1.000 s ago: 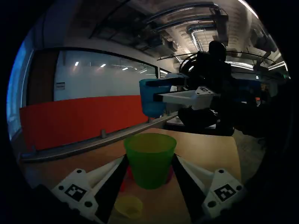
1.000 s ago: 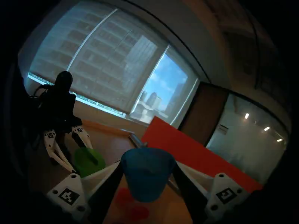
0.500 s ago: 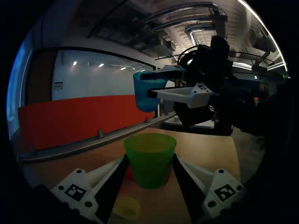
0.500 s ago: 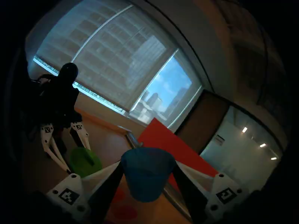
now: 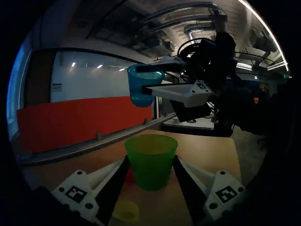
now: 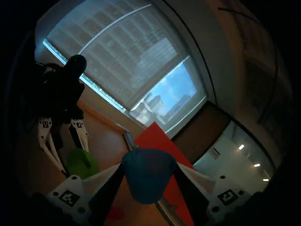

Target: Pour water

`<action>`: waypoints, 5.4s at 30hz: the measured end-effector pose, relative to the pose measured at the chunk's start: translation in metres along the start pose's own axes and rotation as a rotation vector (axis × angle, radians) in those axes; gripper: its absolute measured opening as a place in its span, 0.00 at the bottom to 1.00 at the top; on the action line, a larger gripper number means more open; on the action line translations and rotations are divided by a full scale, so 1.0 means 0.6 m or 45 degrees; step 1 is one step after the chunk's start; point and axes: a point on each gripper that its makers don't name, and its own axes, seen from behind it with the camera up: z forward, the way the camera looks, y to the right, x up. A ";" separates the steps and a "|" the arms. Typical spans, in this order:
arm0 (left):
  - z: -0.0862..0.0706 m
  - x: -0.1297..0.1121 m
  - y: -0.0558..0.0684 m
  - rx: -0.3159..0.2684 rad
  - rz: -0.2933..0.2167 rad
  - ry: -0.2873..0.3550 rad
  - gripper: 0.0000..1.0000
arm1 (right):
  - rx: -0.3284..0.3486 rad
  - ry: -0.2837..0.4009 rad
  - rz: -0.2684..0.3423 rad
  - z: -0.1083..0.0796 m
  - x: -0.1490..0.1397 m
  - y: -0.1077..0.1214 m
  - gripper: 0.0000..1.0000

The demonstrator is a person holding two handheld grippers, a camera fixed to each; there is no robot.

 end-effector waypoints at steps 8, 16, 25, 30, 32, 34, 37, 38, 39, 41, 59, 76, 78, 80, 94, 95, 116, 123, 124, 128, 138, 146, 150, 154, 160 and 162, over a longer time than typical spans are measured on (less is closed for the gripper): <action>0.001 0.002 0.003 -0.005 0.002 0.002 0.81 | -0.005 0.006 -0.071 0.003 0.011 0.006 0.91; 0.004 0.006 0.000 -0.006 -0.006 0.010 0.81 | 0.008 -0.003 -0.156 0.011 0.016 0.003 0.91; 0.005 0.006 -0.006 -0.002 -0.009 0.014 0.81 | 0.005 -0.010 -0.242 0.018 0.019 0.003 0.91; 0.006 0.006 -0.009 -0.002 -0.011 0.017 0.81 | 0.000 -0.008 -0.277 0.021 0.024 0.005 0.91; 0.007 0.006 -0.010 -0.003 -0.012 0.017 0.81 | 0.001 -0.011 -0.294 0.023 0.024 0.005 0.91; 0.007 0.006 -0.011 -0.003 -0.012 0.017 0.81 | 0.003 -0.015 -0.313 0.025 0.024 0.005 0.91; 0.009 0.006 -0.013 -0.003 -0.011 0.017 0.81 | 0.006 -0.019 -0.344 0.026 0.023 0.004 0.91; 0.010 0.006 -0.014 -0.003 -0.011 0.018 0.81 | 0.007 -0.020 -0.354 0.027 0.023 0.003 0.91; 0.011 0.005 -0.014 -0.003 -0.011 0.018 0.81 | 0.008 -0.021 -0.366 0.028 0.023 0.002 0.91; 0.012 0.005 -0.015 -0.003 -0.012 0.016 0.81 | 0.005 -0.024 -0.388 0.029 0.022 0.001 0.91; 0.017 0.008 -0.016 -0.004 -0.005 0.016 0.81 | -0.018 -0.038 -0.530 0.035 0.024 0.007 0.90; 0.017 0.015 -0.015 -0.003 0.007 0.022 0.81 | -0.051 -0.027 -0.619 0.033 0.033 0.019 0.90; 0.017 0.015 -0.014 -0.004 0.008 0.023 0.81 | -0.056 -0.026 -0.627 0.033 0.034 0.020 0.91; 0.018 0.015 -0.013 -0.005 0.010 0.023 0.81 | -0.059 -0.026 -0.633 0.033 0.034 0.022 0.91; 0.021 0.017 -0.017 -0.001 -0.002 0.024 0.81 | -0.074 -0.026 -0.681 0.035 0.036 0.030 0.90; 0.021 0.017 -0.017 -0.001 -0.001 0.025 0.81 | -0.075 -0.026 -0.685 0.035 0.036 0.031 0.90; 0.020 0.017 -0.018 0.000 -0.003 0.027 0.81 | -0.071 -0.036 -0.782 0.042 0.032 0.031 0.90; 0.019 0.017 -0.020 0.003 -0.002 0.027 0.81 | -0.066 -0.042 -0.819 0.043 0.033 0.031 0.90; 0.019 0.017 -0.020 0.003 -0.001 0.027 0.81 | -0.066 -0.041 -0.824 0.043 0.033 0.031 0.90; 0.020 0.016 -0.019 0.004 0.001 0.026 0.81 | -0.069 -0.042 -0.842 0.044 0.036 0.033 0.90; 0.020 0.018 -0.018 0.002 0.002 0.027 0.81 | -0.075 -0.042 -0.883 0.041 0.046 0.037 0.90; 0.019 0.021 -0.016 0.001 0.004 0.028 0.81 | -0.081 -0.044 -0.922 0.043 0.051 0.041 0.90; 0.018 0.021 -0.017 0.002 0.002 0.029 0.81 | -0.084 -0.047 -0.944 0.044 0.052 0.043 0.90; 0.020 0.022 -0.016 0.001 0.004 0.028 0.81 | -0.089 -0.046 -0.967 0.045 0.055 0.045 0.90; 0.022 0.021 -0.016 0.000 0.003 0.028 0.81 | -0.100 -0.051 -0.998 0.046 0.059 0.050 0.90; 0.023 0.021 -0.017 0.002 0.000 0.027 0.81 | -0.101 -0.051 -1.010 0.046 0.060 0.050 0.90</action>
